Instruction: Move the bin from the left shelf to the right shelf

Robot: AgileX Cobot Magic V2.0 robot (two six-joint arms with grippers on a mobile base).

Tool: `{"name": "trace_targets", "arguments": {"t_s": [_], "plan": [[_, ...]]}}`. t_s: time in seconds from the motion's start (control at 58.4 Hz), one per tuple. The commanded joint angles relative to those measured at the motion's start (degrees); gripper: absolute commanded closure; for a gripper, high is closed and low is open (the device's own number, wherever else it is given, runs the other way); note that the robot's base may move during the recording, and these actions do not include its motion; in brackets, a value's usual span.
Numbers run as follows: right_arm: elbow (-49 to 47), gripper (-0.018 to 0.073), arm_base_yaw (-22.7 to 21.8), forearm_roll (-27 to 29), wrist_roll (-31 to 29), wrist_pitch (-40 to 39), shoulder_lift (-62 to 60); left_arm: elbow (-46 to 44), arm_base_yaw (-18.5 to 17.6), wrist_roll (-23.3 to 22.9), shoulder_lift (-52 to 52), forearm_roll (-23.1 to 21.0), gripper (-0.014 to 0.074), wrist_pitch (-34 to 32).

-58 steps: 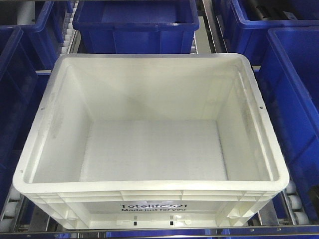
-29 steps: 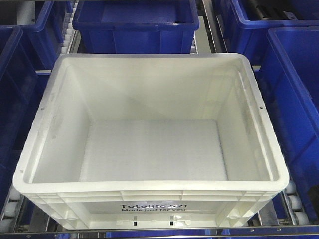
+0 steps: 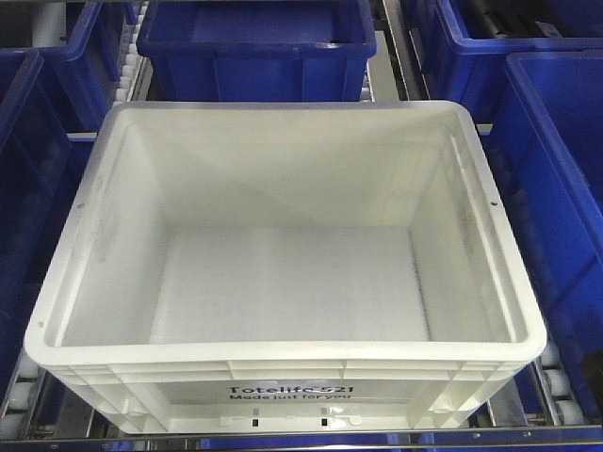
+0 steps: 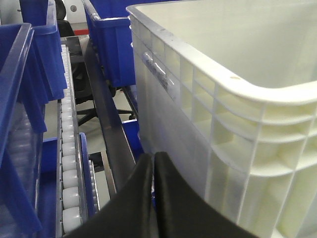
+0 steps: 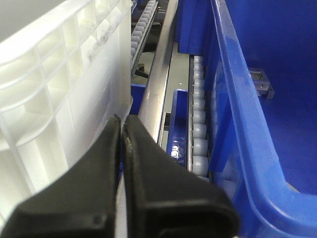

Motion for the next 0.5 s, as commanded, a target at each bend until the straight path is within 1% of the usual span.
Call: {"name": "trace_targets", "arguments": {"t_s": [0.0,0.48], "plan": [[1.06,0.0567,0.0,-0.47,0.18,-3.96,-0.58,1.1,-0.26,-0.18,-0.85,-0.23,0.0603,-4.58],[1.06,0.0567,0.0,-0.47,0.18,-3.96,-0.58,1.1,-0.26,-0.18,-0.85,-0.23,0.0603,-4.58]]}}
